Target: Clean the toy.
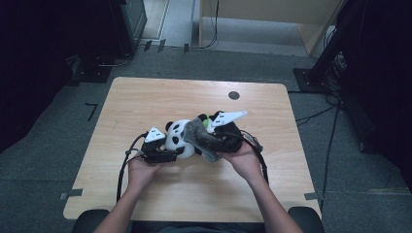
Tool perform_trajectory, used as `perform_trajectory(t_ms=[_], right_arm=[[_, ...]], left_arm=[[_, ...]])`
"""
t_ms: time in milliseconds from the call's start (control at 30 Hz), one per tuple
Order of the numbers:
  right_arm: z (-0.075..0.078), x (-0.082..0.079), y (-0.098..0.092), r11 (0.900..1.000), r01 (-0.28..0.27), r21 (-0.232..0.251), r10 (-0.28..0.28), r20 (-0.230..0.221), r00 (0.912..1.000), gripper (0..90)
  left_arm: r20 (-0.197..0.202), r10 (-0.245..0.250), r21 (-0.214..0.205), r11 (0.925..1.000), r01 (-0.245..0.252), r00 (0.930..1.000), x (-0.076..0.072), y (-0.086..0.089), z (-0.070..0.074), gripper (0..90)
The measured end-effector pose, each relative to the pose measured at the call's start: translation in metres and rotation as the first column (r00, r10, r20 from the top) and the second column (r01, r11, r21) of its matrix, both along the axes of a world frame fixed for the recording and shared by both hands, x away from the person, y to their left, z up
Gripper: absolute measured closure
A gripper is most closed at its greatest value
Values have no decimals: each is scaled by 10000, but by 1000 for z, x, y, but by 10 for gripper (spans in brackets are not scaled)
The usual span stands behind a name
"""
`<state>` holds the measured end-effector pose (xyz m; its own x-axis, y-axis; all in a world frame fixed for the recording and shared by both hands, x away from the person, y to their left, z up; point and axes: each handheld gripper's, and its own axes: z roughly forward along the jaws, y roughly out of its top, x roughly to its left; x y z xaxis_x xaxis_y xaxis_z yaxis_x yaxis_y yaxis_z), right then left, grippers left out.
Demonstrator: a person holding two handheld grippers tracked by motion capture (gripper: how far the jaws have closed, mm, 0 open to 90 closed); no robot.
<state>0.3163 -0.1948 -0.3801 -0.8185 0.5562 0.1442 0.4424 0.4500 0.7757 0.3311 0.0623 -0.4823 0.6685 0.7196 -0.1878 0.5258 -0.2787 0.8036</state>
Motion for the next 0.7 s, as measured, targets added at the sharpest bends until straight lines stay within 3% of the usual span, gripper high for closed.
perform_trajectory(t_ms=[167, 333, 467, 700], right_arm=[[-10, 8, 28, 9989, -463, -12, 462, -284, 9985, 764], [-29, 13, 42, 9974, -614, -364, 587, -719, 9957, 764], [-42, 13, 42, 9964, -632, -557, 594, -682, 9959, 766], [-55, 7, 30, 9979, -557, -328, 542, -461, 9975, 768]], left_arm=[[6, 44, -144, 9999, -44, 10000, 0, 1, -1, 270], [-14, 62, -179, 9998, -62, 10000, 0, 1, -1, 270], [-11, 62, -140, 9999, -62, 10000, 0, 1, -1, 271], [-18, 32, -92, 10000, -32, 10000, 0, 1, -1, 271]])
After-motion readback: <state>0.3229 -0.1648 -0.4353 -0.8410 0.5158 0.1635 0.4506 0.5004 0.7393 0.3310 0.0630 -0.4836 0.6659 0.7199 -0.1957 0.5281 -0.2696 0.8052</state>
